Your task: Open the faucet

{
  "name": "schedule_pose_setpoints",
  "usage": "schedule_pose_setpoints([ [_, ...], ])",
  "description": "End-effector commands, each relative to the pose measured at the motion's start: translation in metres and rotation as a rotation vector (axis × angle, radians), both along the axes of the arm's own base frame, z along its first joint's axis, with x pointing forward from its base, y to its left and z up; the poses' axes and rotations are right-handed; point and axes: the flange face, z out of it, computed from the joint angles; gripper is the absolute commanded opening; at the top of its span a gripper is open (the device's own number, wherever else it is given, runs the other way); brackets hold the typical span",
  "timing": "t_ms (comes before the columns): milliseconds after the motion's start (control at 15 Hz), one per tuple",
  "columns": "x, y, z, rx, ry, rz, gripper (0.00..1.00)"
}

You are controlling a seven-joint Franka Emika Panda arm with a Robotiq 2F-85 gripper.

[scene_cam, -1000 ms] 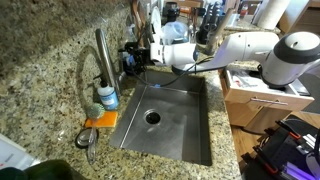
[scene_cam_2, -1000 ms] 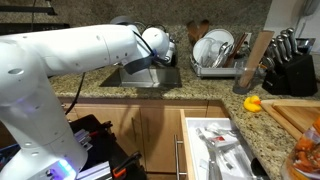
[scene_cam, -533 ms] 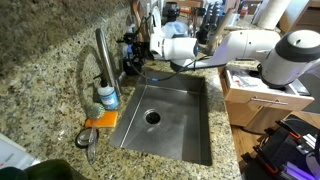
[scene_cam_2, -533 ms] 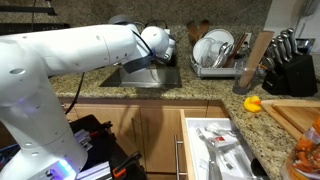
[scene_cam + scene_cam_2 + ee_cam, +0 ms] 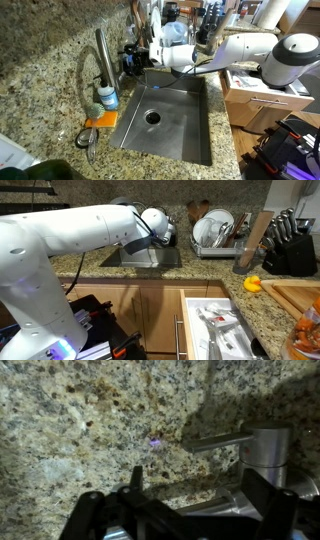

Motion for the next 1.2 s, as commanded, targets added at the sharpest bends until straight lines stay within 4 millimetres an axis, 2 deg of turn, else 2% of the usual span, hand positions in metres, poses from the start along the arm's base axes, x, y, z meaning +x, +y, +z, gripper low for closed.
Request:
schedule_pose_setpoints([
  [0,0.0,0.0,0.007,0.01,-0.017,0.015,1.0],
  [333,0.007,-0.007,0.04,0.039,-0.097,0.031,1.0],
  [400,0.003,-0.002,0.026,0.036,-0.05,0.028,1.0],
  [600,0.007,-0.006,0.036,0.044,-0.072,0.016,1.0],
  [933,0.002,0.002,0.014,0.019,-0.033,0.02,1.0],
  [1000,0.003,-0.001,0.022,0.033,-0.048,0.023,1.0],
  [1133,0.002,0.002,0.017,0.025,-0.041,0.026,1.0],
])
